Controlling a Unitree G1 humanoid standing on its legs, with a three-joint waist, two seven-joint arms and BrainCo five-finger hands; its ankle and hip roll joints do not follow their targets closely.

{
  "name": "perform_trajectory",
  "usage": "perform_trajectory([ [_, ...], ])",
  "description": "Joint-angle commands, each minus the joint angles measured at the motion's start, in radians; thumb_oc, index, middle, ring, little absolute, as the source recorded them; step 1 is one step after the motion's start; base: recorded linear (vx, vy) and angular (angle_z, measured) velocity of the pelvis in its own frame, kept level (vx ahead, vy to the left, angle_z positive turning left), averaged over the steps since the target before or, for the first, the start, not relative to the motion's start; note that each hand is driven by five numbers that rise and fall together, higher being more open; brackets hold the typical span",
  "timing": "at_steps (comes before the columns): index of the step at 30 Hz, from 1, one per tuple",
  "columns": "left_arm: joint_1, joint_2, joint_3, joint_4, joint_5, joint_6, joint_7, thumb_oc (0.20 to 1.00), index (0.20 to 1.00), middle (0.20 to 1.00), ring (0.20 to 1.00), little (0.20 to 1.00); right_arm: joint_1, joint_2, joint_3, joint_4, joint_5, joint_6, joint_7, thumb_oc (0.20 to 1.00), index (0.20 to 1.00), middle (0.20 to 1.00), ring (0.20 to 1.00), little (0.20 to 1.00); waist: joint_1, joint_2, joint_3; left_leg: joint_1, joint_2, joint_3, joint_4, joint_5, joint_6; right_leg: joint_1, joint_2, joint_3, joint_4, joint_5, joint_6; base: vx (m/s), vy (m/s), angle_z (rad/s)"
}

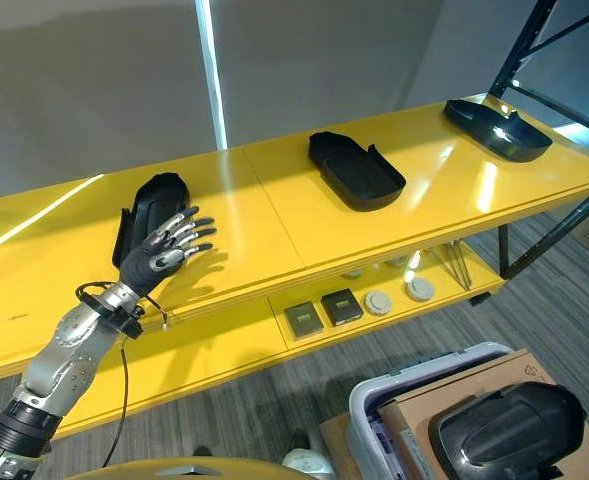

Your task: Move parts from the plastic box to the shelf.

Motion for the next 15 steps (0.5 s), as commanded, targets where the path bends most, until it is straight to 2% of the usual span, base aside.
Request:
perform_trajectory([
  [1,-0.044,0.0,0.079,-0.061,-0.056,-0.111,0.042,1.0,1.0,1.0,1.0,1.0,-0.035,0.04,0.035,0.054,-0.041,-0.039,-0.032,1.0,1.0,1.0,1.0,1.0,0.007,-0.027,-0.012,-0.056,0.017,0.015,0.138,-0.086,0.0,0.003,-0.039,-0.019,0.04,-0.064,0.041,-0.02,-0.027,0.03],
  [4,-0.034,-0.009,0.122,-0.072,-0.036,-0.165,0.087,1.0,1.0,1.0,1.0,1.0,-0.03,0.046,0.01,0.022,0.113,-0.115,-0.103,1.0,1.0,1.0,1.0,1.0,0.013,-0.032,-0.012,-0.05,0.022,0.013,0.14,-0.082,-0.004,0.012,-0.037,-0.022,0.036,-0.058,0.039,-0.01,-0.048,0.08],
  [6,-0.02,-0.013,0.137,-0.079,-0.018,-0.175,0.092,1.0,1.0,1.0,1.0,1.0,-0.039,0.033,-0.019,-0.088,0.225,-0.151,-0.131,1.0,1.0,1.0,1.0,1.0,0.011,-0.038,-0.015,-0.05,0.028,0.014,0.14,-0.078,-0.005,0.008,-0.034,-0.018,0.036,-0.055,0.034,-0.01,-0.066,0.15],
  [7,-0.01,-0.014,0.146,-0.084,-0.024,-0.171,0.091,1.0,1.0,1.0,1.0,1.0,-0.04,0.02,-0.031,-0.187,0.269,-0.174,-0.154,1.0,1.0,1.0,1.0,1.0,0.005,-0.041,-0.014,-0.047,0.033,0.017,0.143,-0.079,-0.006,0.008,-0.031,-0.014,0.038,-0.055,0.032,-0.01,-0.064,0.1],
  [8,-0.002,-0.017,0.155,-0.092,-0.02,-0.165,0.09,1.0,1.0,1.0,1.0,1.0,-0.037,0.012,-0.041,-0.307,0.281,-0.146,-0.184,1.0,1.0,1.0,1.0,1.0,0.0,-0.045,-0.016,-0.049,0.035,0.019,0.143,-0.075,-0.006,0.003,-0.03,-0.012,0.038,-0.053,0.03,-0.01,-0.063,0.01],
  [11,0.044,-0.003,0.187,-0.103,-0.017,-0.174,0.077,1.0,1.0,1.0,1.0,1.0,0.009,-0.024,-0.099,-0.705,0.289,-0.134,-0.223,1.0,1.0,1.0,1.0,1.0,-0.032,-0.056,-0.02,-0.044,0.045,0.033,0.147,-0.074,-0.006,-0.006,-0.018,0.004,0.038,-0.054,0.025,-0.02,-0.048,-0.06],
  [12,0.048,-0.002,0.189,-0.103,-0.017,-0.178,0.078,1.0,1.0,1.0,1.0,1.0,0.015,-0.03,-0.108,-0.752,0.284,-0.12,-0.223,1.0,1.0,1.0,1.0,1.0,-0.036,-0.057,-0.021,-0.045,0.046,0.035,0.148,-0.074,-0.007,-0.007,-0.017,0.007,0.038,-0.055,0.024,-0.02,-0.032,-0.33],
  [13,0.066,0.004,0.202,-0.099,-0.032,-0.195,0.081,1.0,1.0,1.0,1.0,1.0,0.044,-0.063,-0.15,-0.93,0.285,-0.138,-0.196,1.0,1.0,1.0,1.0,1.0,-0.06,-0.063,-0.028,-0.043,0.051,0.049,0.151,-0.076,-0.009,-0.015,-0.008,0.024,0.036,-0.057,0.023,-0.01,-0.021,-0.32],
  [15,0.074,0.003,0.205,-0.096,-0.031,-0.208,0.095,1.0,1.0,1.0,1.0,1.0,0.056,-0.084,-0.18,-1.014,0.303,-0.177,-0.172,1.0,1.0,1.0,1.0,1.0,-0.074,-0.065,-0.032,-0.041,0.057,0.059,0.158,-0.08,-0.012,-0.019,-0.001,0.036,0.035,-0.058,0.02,-0.01,-0.01,-0.27],
])
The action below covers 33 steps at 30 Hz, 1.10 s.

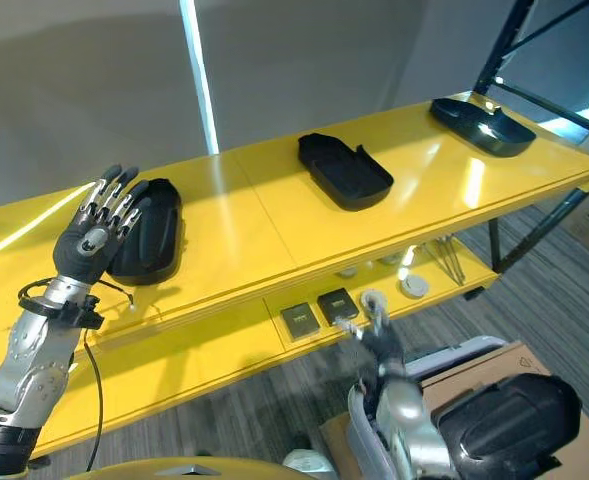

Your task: Move parts from the plastic box to the shelf.

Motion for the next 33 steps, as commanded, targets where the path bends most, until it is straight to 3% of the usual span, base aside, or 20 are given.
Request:
perform_trajectory([
  [1,-0.032,0.03,0.019,0.004,-0.004,-0.105,0.028,1.0,1.0,1.0,1.0,1.0,-0.017,-0.052,-0.065,0.07,0.052,-0.079,0.026,1.0,1.0,1.0,1.0,1.0,-0.033,-0.06,-0.021,-0.066,0.056,0.028,0.165,-0.067,-0.004,-0.019,-0.006,0.023,0.034,-0.056,0.017,-0.02,0.003,-0.28],
  [3,-0.035,0.026,0.015,0.004,0.004,-0.114,0.046,1.0,1.0,1.0,1.0,1.0,-0.02,-0.071,-0.097,0.014,0.071,-0.094,0.05,1.0,1.0,1.0,1.0,1.0,-0.04,-0.06,-0.021,-0.079,0.064,0.02,0.195,-0.055,-0.01,-0.022,0.001,0.037,0.034,-0.057,0.012,-0.04,0.013,-0.24],
  [6,-0.041,0.016,0.013,-0.007,0.031,-0.122,0.09,1.0,1.0,1.0,1.0,1.0,-0.053,-0.119,-0.146,-0.089,0.094,-0.114,0.052,1.0,1.0,1.0,1.0,1.0,-0.033,-0.063,-0.019,-0.129,0.061,-0.062,0.278,-0.015,-0.022,-0.029,0.016,0.08,0.028,-0.051,-0.001,-0.06,0.052,-0.44],
  [7,-0.042,0.012,0.017,-0.017,0.034,-0.121,0.101,1.0,1.0,1.0,1.0,1.0,-0.09,-0.151,-0.16,-0.123,0.111,-0.134,0.032,1.0,1.0,1.0,1.0,1.0,-0.02,-0.061,-0.016,-0.145,0.044,-0.136,0.309,-0.01,-0.019,-0.03,0.023,0.116,0.025,-0.047,-0.003,-0.08,0.1,-0.75],
  [8,-0.042,0.012,0.019,-0.019,0.029,-0.118,0.101,1.0,1.0,1.0,1.0,1.0,-0.099,-0.157,-0.162,-0.129,0.107,-0.144,0.021,1.0,1.0,1.0,1.0,1.0,-0.017,-0.062,-0.018,-0.151,0.037,-0.153,0.31,-0.004,-0.018,-0.035,0.023,0.125,0.024,-0.044,-0.003,-0.12,0.222,-1.27],
  [9,-0.035,0.01,0.04,-0.04,0.027,-0.1,0.099,1.0,1.0,1.0,1.0,1.0,-0.178,-0.198,-0.171,-0.182,0.106,-0.134,-0.025,1.0,1.0,1.0,1.0,1.0,0.015,-0.053,-0.019,-0.156,-0.011,-0.284,0.318,-0.016,0.0,-0.045,0.032,0.201,0.021,-0.037,0.002,-0.15,0.222,-1.4],
  [11,-0.033,0.014,0.058,-0.057,0.015,-0.07,0.08,1.0,1.0,1.0,1.0,1.0,-0.221,-0.217,-0.185,-0.235,0.078,-0.126,-0.078,1.0,1.0,1.0,1.0,1.0,0.031,-0.049,-0.019,-0.17,-0.061,-0.365,0.331,-0.018,0.014,-0.069,0.027,0.265,0.026,-0.02,0.013,-0.16,0.233,-1.35],
  [15,-0.047,0.024,0.059,-0.071,0.017,-0.042,0.047,1.0,1.0,1.0,1.0,1.0,-0.218,-0.219,-0.211,-0.292,0.055,-0.132,-0.102,1.0,1.0,1.0,1.0,1.0,0.019,-0.035,-0.013,-0.149,-0.097,-0.355,0.308,-0.092,0.034,-0.099,0.006,0.304,0.04,-0.004,0.041,-0.15,0.22,-0.87],
  [16,-0.056,0.032,0.045,-0.081,0.015,-0.024,0.042,1.0,1.0,1.0,1.0,1.0,-0.2,-0.207,-0.22,-0.315,0.058,-0.152,-0.103,1.0,1.0,1.0,1.0,1.0,0.004,-0.031,-0.001,-0.132,-0.124,-0.337,0.292,-0.158,0.054,-0.126,-0.019,0.323,0.046,0.025,0.07,-0.22,0.301,-0.53],
  [18,-0.062,0.037,0.034,-0.087,0.016,-0.021,0.05,1.0,1.0,1.0,1.0,1.0,-0.19,-0.196,-0.229,-0.328,0.051,-0.16,-0.107,1.0,1.0,1.0,1.0,1.0,-0.002,-0.028,0.011,-0.117,-0.142,-0.329,0.289,-0.208,0.069,-0.136,-0.035,0.331,0.04,0.047,0.09,-0.15,0.201,-0.66],
  [20,-0.074,0.045,0.017,-0.094,0.007,-0.012,0.061,1.0,1.0,1.0,1.0,1.0,-0.179,-0.186,-0.245,-0.348,0.064,-0.164,-0.086,1.0,1.0,1.0,1.0,1.0,-0.009,-0.03,0.041,-0.101,-0.168,-0.302,0.28,-0.226,0.084,-0.169,-0.071,0.301,0.019,0.087,0.119,-0.21,0.135,-0.84],
  [22,-0.069,0.033,0.009,-0.104,0.023,-0.002,0.069,1.0,1.0,1.0,1.0,1.0,-0.18,-0.168,-0.248,-0.357,0.057,-0.158,-0.071,1.0,1.0,1.0,1.0,1.0,0.0,-0.027,0.056,-0.083,-0.167,-0.261,0.273,-0.236,0.088,-0.188,-0.105,0.21,0.004,0.097,0.138,-0.18,0.064,-0.75],
  [24,-0.054,0.027,0.0,-0.121,0.047,-0.001,0.084,1.0,1.0,1.0,1.0,1.0,-0.201,-0.14,-0.206,-0.355,0.035,-0.163,-0.078,1.0,1.0,1.0,1.0,1.0,0.032,-0.026,0.081,-0.055,-0.155,-0.161,0.259,-0.237,0.096,-0.217,-0.164,0.053,0.056,0.122,0.149,-0.22,-0.007,-1.42],
  [27,-0.057,0.038,-0.015,-0.12,0.024,-0.002,0.061,1.0,1.0,1.0,1.0,1.0,-0.21,-0.128,-0.171,-0.352,0.002,-0.16,-0.132,1.0,1.0,1.0,1.0,1.0,0.046,-0.023,0.086,-0.064,-0.155,-0.118,0.255,-0.233,0.115,-0.214,-0.201,0.016,0.171,0.122,0.146,-0.21,-0.046,-1.37],
  [29,-0.075,0.048,-0.032,-0.119,0.021,0.0,0.066,1.0,1.0,1.0,1.0,1.0,-0.22,-0.116,-0.15,-0.342,-0.014,-0.16,-0.17,1.0,1.0,1.0,1.0,1.0,0.057,-0.01,0.082,-0.074,-0.141,-0.09,0.247,-0.22,0.133,-0.192,-0.227,-0.007,0.286,0.081,0.132,-0.15,-0.118,-0.52],
  [33,-0.102,0.056,-0.049,-0.124,0.027,0.012,0.105,1.0,1.0,1.0,1.0,1.0,-0.24,-0.097,-0.123,-0.342,-0.04,-0.153,-0.198,1.0,1.0,1.0,1.0,1.0,0.088,-0.008,0.058,-0.084,-0.108,-0.044,0.207,-0.174,0.126,-0.099,-0.246,-0.083,0.276,0.014,0.121,-0.06,-0.212,-0.44],
])
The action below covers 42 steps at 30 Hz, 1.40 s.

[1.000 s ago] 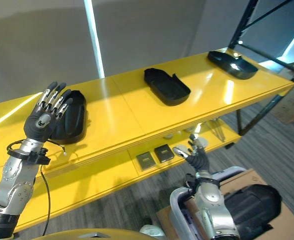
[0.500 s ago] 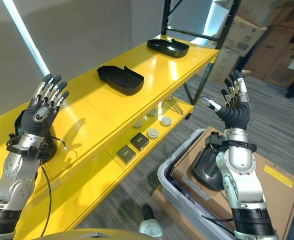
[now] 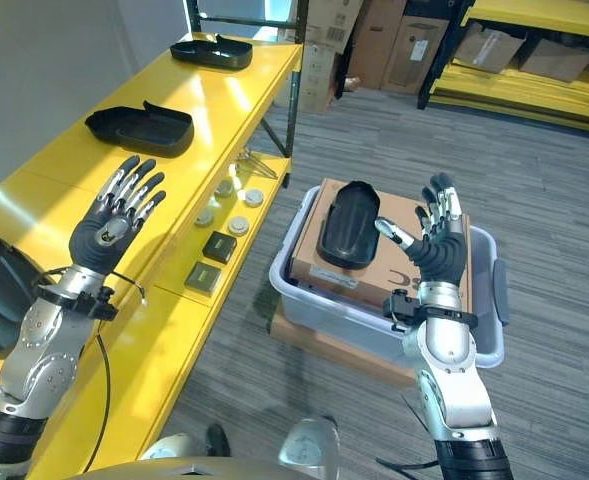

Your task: Move parts from the plastic box to the shelf.

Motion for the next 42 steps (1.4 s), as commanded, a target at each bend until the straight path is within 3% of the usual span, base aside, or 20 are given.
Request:
perform_trajectory([
  [1,-0.018,0.03,0.029,-0.094,0.009,-0.034,0.033,1.0,1.0,1.0,1.0,1.0,-0.081,-0.009,-0.02,-0.01,-0.048,-0.062,-0.029,1.0,1.0,1.0,1.0,1.0,0.023,-0.001,-0.059,-0.003,-0.058,-0.132,-0.016,-0.037,0.017,0.025,0.037,-0.036,-0.216,0.139,0.017,0.02,-0.442,-0.59],
  [2,-0.012,0.028,0.035,-0.089,-0.007,-0.039,0.047,1.0,1.0,1.0,1.0,1.0,-0.084,-0.006,-0.008,-0.013,-0.041,-0.053,-0.018,1.0,1.0,1.0,1.0,1.0,0.03,-0.011,-0.072,-0.011,-0.027,-0.104,-0.025,-0.014,-0.013,0.074,0.061,-0.071,-0.316,0.131,0.027,0.05,-0.407,-0.95],
  [5,-0.002,0.024,0.043,-0.084,-0.025,-0.035,0.064,1.0,1.0,1.0,1.0,1.0,-0.071,-0.01,-0.006,-0.024,-0.045,-0.037,-0.006,1.0,1.0,1.0,1.0,1.0,0.009,-0.021,-0.084,0.004,0.016,-0.086,-0.062,0.013,-0.039,0.089,0.099,-0.071,-0.37,0.119,0.028,0.08,-0.42,-1.12],
  [11,0.02,0.004,0.037,-0.053,-0.02,-0.044,0.05,1.0,1.0,1.0,1.0,1.0,-0.031,-0.035,-0.041,0.001,0.011,-0.033,0.036,1.0,1.0,1.0,1.0,1.0,-0.034,-0.036,-0.1,0.0,0.108,-0.073,-0.058,0.054,-0.099,0.085,0.176,-0.056,-0.392,0.092,-0.029,0.07,-0.313,-0.23],
  [16,0.019,-0.009,0.02,-0.01,-0.002,-0.07,0.069,1.0,1.0,1.0,1.0,1.0,-0.051,-0.066,-0.041,0.041,0.018,-0.026,0.051,1.0,1.0,1.0,1.0,1.0,-0.041,-0.04,-0.084,-0.065,0.2,-0.104,0.104,0.075,-0.132,0.073,0.23,-0.043,-0.373,0.069,-0.086,0.04,-0.277,-0.1],
  [18,0.03,-0.01,0.023,0.016,-0.006,-0.082,0.083,1.0,1.0,1.0,1.0,1.0,-0.076,-0.079,-0.023,0.07,0.032,-0.021,0.064,1.0,1.0,1.0,1.0,1.0,-0.032,-0.033,-0.063,-0.121,0.248,-0.176,0.248,0.165,-0.151,0.063,0.27,-0.008,-0.343,0.049,-0.125,0.05,-0.264,-0.09],
  [19,0.03,-0.01,0.023,0.016,-0.006,-0.082,0.082,1.0,1.0,1.0,1.0,1.0,-0.076,-0.079,-0.022,0.071,0.033,-0.022,0.064,1.0,1.0,1.0,1.0,1.0,-0.033,-0.031,-0.064,-0.126,0.25,-0.179,0.253,0.164,-0.152,0.062,0.273,-0.009,-0.343,0.049,-0.126,0.06,-0.241,-0.45],
  [20,0.048,-0.009,0.043,0.024,-0.002,-0.078,0.086,1.0,1.0,1.0,1.0,1.0,-0.07,-0.08,-0.009,0.087,0.048,-0.029,0.074,1.0,1.0,1.0,1.0,1.0,-0.022,-0.027,-0.038,-0.223,0.249,-0.264,0.429,0.238,-0.16,0.072,0.305,0.03,-0.324,0.039,-0.157,0.07,-0.193,-0.53],
  [22,0.06,-0.007,0.064,0.03,-0.011,-0.071,0.072,1.0,1.0,1.0,1.0,1.0,-0.066,-0.079,-0.005,0.093,0.053,-0.028,0.078,1.0,1.0,1.0,1.0,1.0,-0.011,-0.026,-0.023,-0.281,0.202,-0.313,0.495,0.249,-0.146,0.086,0.321,0.057,-0.319,0.036,-0.172,0.09,-0.105,-0.34],
  [23,0.067,-0.008,0.08,0.034,-0.009,-0.069,0.064,1.0,1.0,1.0,1.0,1.0,-0.068,-0.072,0.002,0.102,0.048,-0.033,0.077,1.0,1.0,1.0,1.0,1.0,-0.004,-0.023,-0.017,-0.302,0.155,-0.316,0.455,0.23,-0.129,0.087,0.323,0.064,-0.314,0.033,-0.169,0.1,0.052,-0.19],
  [26,0.079,-0.007,0.092,0.023,-0.012,-0.071,0.065,1.0,1.0,1.0,1.0,1.0,-0.063,-0.059,0.005,0.108,0.035,-0.042,0.08,1.0,1.0,1.0,1.0,1.0,0.003,-0.017,-0.013,-0.278,0.099,-0.277,0.298,0.219,-0.119,0.103,0.313,0.051,-0.322,0.03,-0.149,0.15,0.147,-0.31],
  [27,0.085,-0.006,0.103,0.013,-0.02,-0.067,0.067,1.0,1.0,1.0,1.0,1.0,-0.049,-0.054,0.002,0.103,0.026,-0.047,0.081,1.0,1.0,1.0,1.0,1.0,0.007,-0.005,-0.013,-0.281,0.066,-0.258,0.152,0.27,-0.125,0.12,0.309,0.041,-0.331,0.033,-0.136,0.17,0.191,-0.24],
  [28,0.088,-0.004,0.108,0.009,-0.023,-0.064,0.069,1.0,1.0,1.0,1.0,1.0,-0.045,-0.055,0.001,0.102,0.026,-0.049,0.083,1.0,1.0,1.0,1.0,1.0,0.007,-0.003,-0.013,-0.282,0.058,-0.258,0.122,0.292,-0.128,0.124,0.305,0.04,-0.33,0.032,-0.133,0.2,0.228,0.05],
  [32,0.087,0.007,0.122,0.028,-0.024,-0.065,0.074,1.0,1.0,1.0,1.0,1.0,-0.02,-0.061,-0.011,0.082,0.067,-0.048,0.1,1.0,1.0,1.0,1.0,1.0,0.016,-0.008,-0.03,-0.199,0.011,-0.284,-0.017,0.195,-0.094,0.111,0.264,0.02,-0.306,0.022,-0.099,0.16,0.167,-0.01],
  [39,0.098,0.005,0.163,0.016,0.003,-0.016,0.068,1.0,1.0,1.0,1.0,1.0,-0.034,-0.039,0.012,0.099,0.021,-0.004,0.129,1.0,1.0,1.0,1.0,1.0,0.059,0.002,-0.042,-0.121,-0.028,-0.305,-0.111,0.163,-0.085,0.125,0.245,-0.031,-0.304,0.004,-0.077,0.15,0.11,-0.11],
  [41,0.105,0.002,0.164,0.011,-0.004,-0.004,0.054,1.0,1.0,1.0,1.0,1.0,-0.055,-0.04,0.027,0.125,-0.017,0.008,0.108,1.0,1.0,1.0,1.0,1.0,0.082,0.005,-0.042,-0.118,-0.033,-0.312,-0.123,0.162,-0.083,0.13,0.241,-0.046,-0.308,0.004,-0.075,0.13,0.109,0.12],
  [42,0.11,0.005,0.153,0.018,-0.008,0.0,0.029,1.0,1.0,1.0,1.0,1.0,-0.09,-0.052,0.043,0.183,-0.05,0.013,0.047,1.0,1.0,1.0,1.0,1.0,0.11,0.006,-0.04,-0.13,-0.037,-0.323,-0.117,0.159,-0.081,0.134,0.235,-0.064,-0.308,0.001,-0.074,0.12,0.098,0.25],
])
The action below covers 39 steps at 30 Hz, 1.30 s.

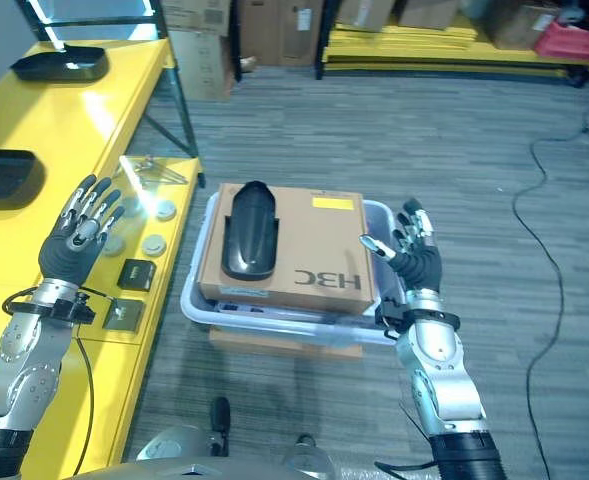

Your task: Move parts from the plastic box to the shelf.

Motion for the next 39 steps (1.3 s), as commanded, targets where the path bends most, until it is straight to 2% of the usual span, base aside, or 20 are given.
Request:
perform_trajectory([
  [1,0.003,0.03,0.017,-0.044,-0.008,-0.028,-0.047,1.0,1.0,1.0,1.0,1.0,-0.071,-0.056,-0.004,0.048,-0.072,-0.02,-0.098,1.0,1.0,1.0,1.0,1.0,0.021,0.018,-0.039,-0.106,0.052,-0.063,0.062,-0.008,-0.067,-0.047,0.044,-0.074,0.027,0.026,-0.016,0.11,0.099,0.23],
  [2,0.004,0.034,-0.004,-0.04,-0.017,-0.023,-0.069,1.0,1.0,1.0,1.0,1.0,-0.12,-0.068,0.016,0.144,-0.089,-0.038,-0.168,1.0,1.0,1.0,1.0,1.0,0.053,0.022,-0.033,-0.128,0.048,-0.076,0.079,-0.009,-0.066,-0.046,0.038,-0.091,0.034,0.023,-0.018,0.05,0.059,0.24],
  [5,-0.015,0.048,-0.042,-0.022,-0.039,-0.02,-0.122,1.0,1.0,1.0,1.0,1.0,-0.258,-0.098,0.035,0.334,-0.129,-0.021,-0.306,1.0,1.0,1.0,1.0,1.0,0.112,0.029,-0.013,-0.193,0.035,-0.11,0.132,-0.017,-0.065,-0.056,0.028,-0.122,0.046,0.018,-0.02,0.0,0.039,0.31],
  [10,-0.083,0.071,-0.108,0.022,-0.069,-0.064,-0.158,1.0,1.0,1.0,1.0,1.0,-0.471,-0.149,0.075,0.629,-0.165,-0.02,-0.449,1.0,1.0,1.0,1.0,1.0,0.178,0.045,0.053,-0.307,0.006,-0.158,0.213,-0.031,-0.064,-0.097,0.014,-0.15,0.064,0.007,-0.022,-0.15,0.032,0.34],
  [17,-0.123,0.083,-0.137,0.056,-0.081,-0.12,-0.16,1.0,1.0,1.0,1.0,1.0,-0.558,-0.19,0.095,0.831,-0.098,-0.059,-0.477,1.0,1.0,1.0,1.0,1.0,0.212,0.058,0.115,-0.389,-0.022,-0.185,0.261,-0.028,-0.061,-0.137,0.0,-0.171,0.082,0.002,-0.024,-0.08,0.037,0.17],
  [24,-0.144,0.094,-0.145,0.064,-0.088,-0.139,-0.154,1.0,1.0,1.0,1.0,1.0,-0.597,-0.174,0.102,0.869,-0.052,-0.051,-0.513,1.0,1.0,1.0,1.0,1.0,0.228,0.054,0.152,-0.432,-0.04,-0.189,0.283,-0.033,-0.052,-0.171,-0.01,-0.176,0.099,-0.002,-0.023,-0.05,0.025,0.1],
  [26,-0.149,0.095,-0.146,0.071,-0.074,-0.158,-0.147,1.0,1.0,1.0,1.0,1.0,-0.596,-0.166,0.106,0.881,-0.052,-0.053,-0.508,1.0,1.0,1.0,1.0,1.0,0.23,0.054,0.16,-0.44,-0.043,-0.189,0.286,-0.033,-0.05,-0.181,-0.012,-0.175,0.103,-0.001,-0.024,0.0,0.018,0.06],
  [27,-0.15,0.093,-0.147,0.074,-0.077,-0.161,-0.143,1.0,1.0,1.0,1.0,1.0,-0.595,-0.164,0.11,0.888,-0.052,-0.054,-0.505,1.0,1.0,1.0,1.0,1.0,0.231,0.049,0.162,-0.435,-0.043,-0.19,0.29,-0.056,-0.056,-0.177,-0.012,-0.163,0.104,-0.016,-0.02,0.04,-0.005,0.02],
  [33,-0.168,0.096,-0.152,0.083,-0.067,-0.177,-0.135,1.0,1.0,1.0,1.0,1.0,-0.62,-0.155,0.121,0.932,-0.023,-0.072,-0.492,1.0,1.0,1.0,1.0,1.0,0.238,0.05,0.179,-0.451,-0.048,-0.193,0.285,-0.052,-0.052,-0.198,-0.015,-0.165,0.107,-0.014,-0.018,-0.01,0.003,0.0],
  [39,-0.188,0.096,-0.153,0.093,-0.063,-0.195,-0.121,1.0,1.0,1.0,1.0,1.0,-0.664,-0.149,0.151,0.959,-0.043,-0.057,-0.457,1.0,1.0,1.0,1.0,1.0,0.245,0.052,0.196,-0.467,-0.054,-0.193,0.286,-0.049,-0.049,-0.226,-0.021,-0.167,0.119,-0.013,-0.017,-0.02,0.025,0.05],
])
